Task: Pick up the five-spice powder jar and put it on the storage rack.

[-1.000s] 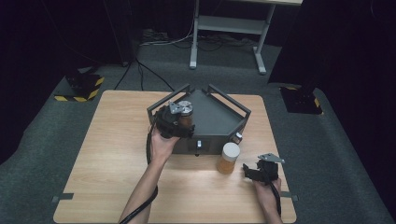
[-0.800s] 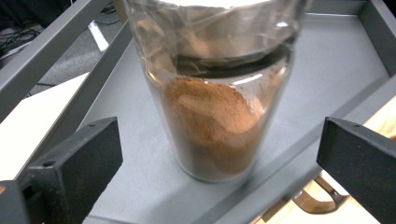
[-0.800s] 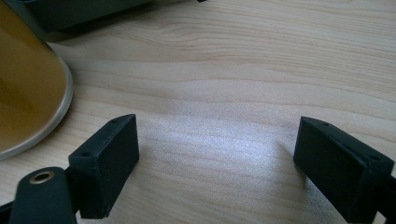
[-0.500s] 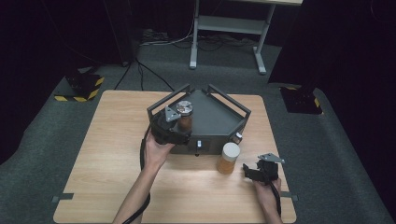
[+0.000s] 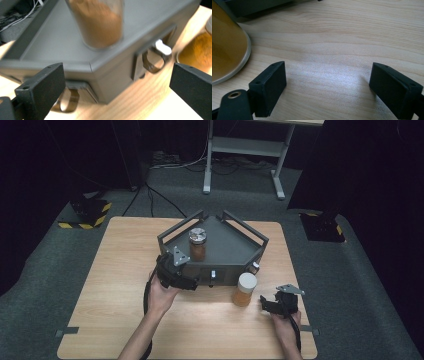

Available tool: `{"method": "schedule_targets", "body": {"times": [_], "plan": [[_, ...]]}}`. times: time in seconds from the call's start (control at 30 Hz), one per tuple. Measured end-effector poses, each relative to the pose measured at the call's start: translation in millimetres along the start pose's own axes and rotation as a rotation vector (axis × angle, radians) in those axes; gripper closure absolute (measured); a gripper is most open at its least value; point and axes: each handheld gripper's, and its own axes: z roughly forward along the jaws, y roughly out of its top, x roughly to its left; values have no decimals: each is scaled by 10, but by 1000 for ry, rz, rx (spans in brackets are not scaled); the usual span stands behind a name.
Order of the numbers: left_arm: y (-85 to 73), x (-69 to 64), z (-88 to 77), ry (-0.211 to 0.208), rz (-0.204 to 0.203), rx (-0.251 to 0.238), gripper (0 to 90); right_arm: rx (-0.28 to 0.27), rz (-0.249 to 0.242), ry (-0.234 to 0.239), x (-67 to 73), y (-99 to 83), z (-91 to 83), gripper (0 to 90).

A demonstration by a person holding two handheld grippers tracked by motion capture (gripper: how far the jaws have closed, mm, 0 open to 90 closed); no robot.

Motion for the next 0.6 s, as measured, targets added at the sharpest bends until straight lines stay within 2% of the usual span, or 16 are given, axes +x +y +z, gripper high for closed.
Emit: {"method": "schedule_targets", "body": {"times": [0.1, 0.43, 0.6], "plan": [[-111, 11, -6, -18, -21, -4, 3, 0, 1, 0, 1, 0, 0, 140], [-371, -94, 22, -10, 1, 30, 3, 0, 0, 0, 0, 0, 0, 140], [-557, -80, 101, -24, -40, 57, 4, 0, 0, 0, 0, 1, 0, 140]]}}
